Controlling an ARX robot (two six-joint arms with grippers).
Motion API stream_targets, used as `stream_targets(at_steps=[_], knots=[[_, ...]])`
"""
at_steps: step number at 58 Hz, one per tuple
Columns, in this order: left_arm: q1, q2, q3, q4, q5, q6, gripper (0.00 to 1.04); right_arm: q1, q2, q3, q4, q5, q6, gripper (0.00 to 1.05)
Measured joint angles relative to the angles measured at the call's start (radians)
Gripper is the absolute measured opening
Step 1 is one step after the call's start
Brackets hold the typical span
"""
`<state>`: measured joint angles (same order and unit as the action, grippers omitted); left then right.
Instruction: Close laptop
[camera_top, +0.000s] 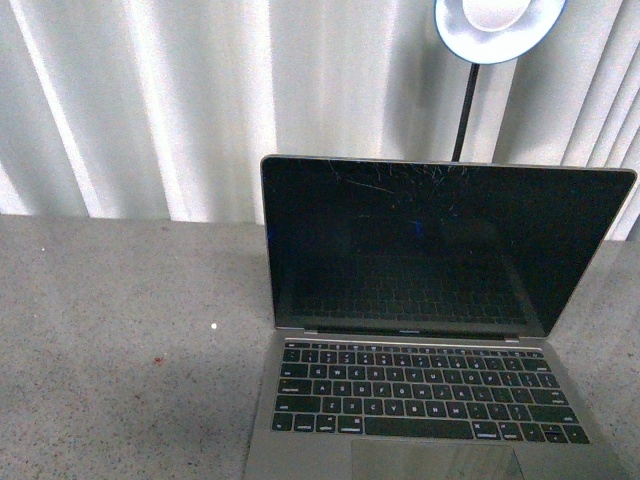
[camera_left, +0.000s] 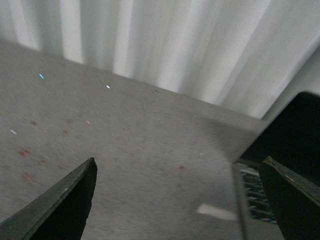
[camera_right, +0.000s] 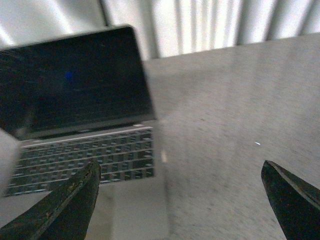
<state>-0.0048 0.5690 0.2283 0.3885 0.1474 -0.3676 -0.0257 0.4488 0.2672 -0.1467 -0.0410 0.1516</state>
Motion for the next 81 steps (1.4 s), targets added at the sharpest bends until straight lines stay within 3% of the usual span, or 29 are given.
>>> stream_targets(at_steps=[6,17,26,37,46,55,68,81], knots=[[-0.122,0.328,0.197,0.232,0.026,0.055,0.98,-0.016,0.239,0.143,0.142,-0.144,-0.152,0.97],[-0.301,0.748,0.488,0.251,0.061,0.292,0.98,-0.021,0.583,0.349,0.222,-0.217,-0.530,0.97],[-0.354,0.903,0.662,0.190,0.027,0.378,0.98,-0.014,0.780,0.495,0.249,-0.248,-0.698,0.97],[-0.347,1.020,0.816,0.062,-0.007,0.502,0.98,-0.013,0.918,0.663,0.266,-0.219,-0.769,0.97],[-0.341,1.117,0.948,-0.009,-0.076,0.550,0.98,-0.005,0.964,0.727,0.216,-0.276,-0.782,0.70],[-0.354,1.206,1.041,-0.057,-0.109,0.596,0.98,0.011,1.007,0.752,0.200,-0.271,-0.815,0.43],[-0.393,1.260,1.088,-0.145,-0.158,0.680,0.60,0.010,1.076,0.784,0.166,-0.293,-0.838,0.03],[-0.414,1.264,1.093,-0.238,-0.175,0.698,0.17,0.027,1.148,0.818,0.123,-0.307,-0.920,0.03]])
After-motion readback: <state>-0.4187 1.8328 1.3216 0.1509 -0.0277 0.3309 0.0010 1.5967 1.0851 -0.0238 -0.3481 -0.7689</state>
